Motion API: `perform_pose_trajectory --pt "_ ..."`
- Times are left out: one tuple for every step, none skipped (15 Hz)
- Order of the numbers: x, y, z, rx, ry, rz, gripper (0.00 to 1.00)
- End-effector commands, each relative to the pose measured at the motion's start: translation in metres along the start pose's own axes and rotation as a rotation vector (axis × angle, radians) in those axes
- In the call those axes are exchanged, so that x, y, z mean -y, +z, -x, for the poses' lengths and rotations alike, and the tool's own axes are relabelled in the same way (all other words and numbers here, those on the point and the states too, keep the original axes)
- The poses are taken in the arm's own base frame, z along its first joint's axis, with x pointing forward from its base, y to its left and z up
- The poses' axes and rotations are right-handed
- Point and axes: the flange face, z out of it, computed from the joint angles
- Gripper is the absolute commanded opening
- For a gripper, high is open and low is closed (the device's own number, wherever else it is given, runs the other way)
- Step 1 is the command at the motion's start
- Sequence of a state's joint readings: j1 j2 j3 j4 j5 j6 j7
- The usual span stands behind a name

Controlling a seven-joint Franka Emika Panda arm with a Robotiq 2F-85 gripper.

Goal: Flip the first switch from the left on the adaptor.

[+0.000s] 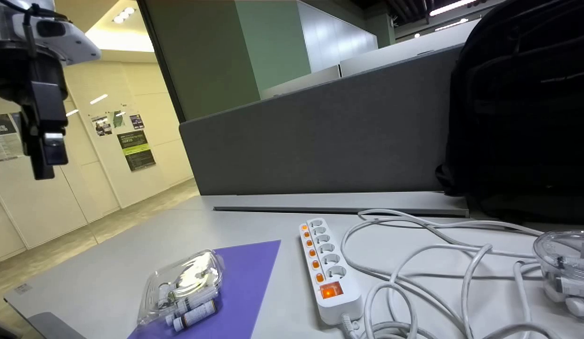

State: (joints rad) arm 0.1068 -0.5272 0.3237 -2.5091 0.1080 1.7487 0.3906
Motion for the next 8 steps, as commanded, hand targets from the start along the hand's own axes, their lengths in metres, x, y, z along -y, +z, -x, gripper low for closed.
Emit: perform_pose_trajectory --pt "-0.016 0.01 -0.045 -0.069 0.086 0.003 1.0" --pt "-0.022 0.012 -0.06 -0.11 0.103 -0.006 1.0" --pt "-0.028 0.014 -0.076 -0.156 0.12 -0.02 1.0" --pt "-0.035 0.015 -0.091 -0.206 0.147 -0.047 1.0" --pt "-0.042 0.018 -0.107 -0.234 0.176 -0.081 1.0" --pt "-0.051 0.022 -0.124 -0.252 0.206 -0.123 1.0" --pt "-0.058 0.025 -0.137 -0.263 0.225 -0.154 1.0" --pt "-0.066 0.029 -0.151 -0.273 0.251 -0.182 1.0"
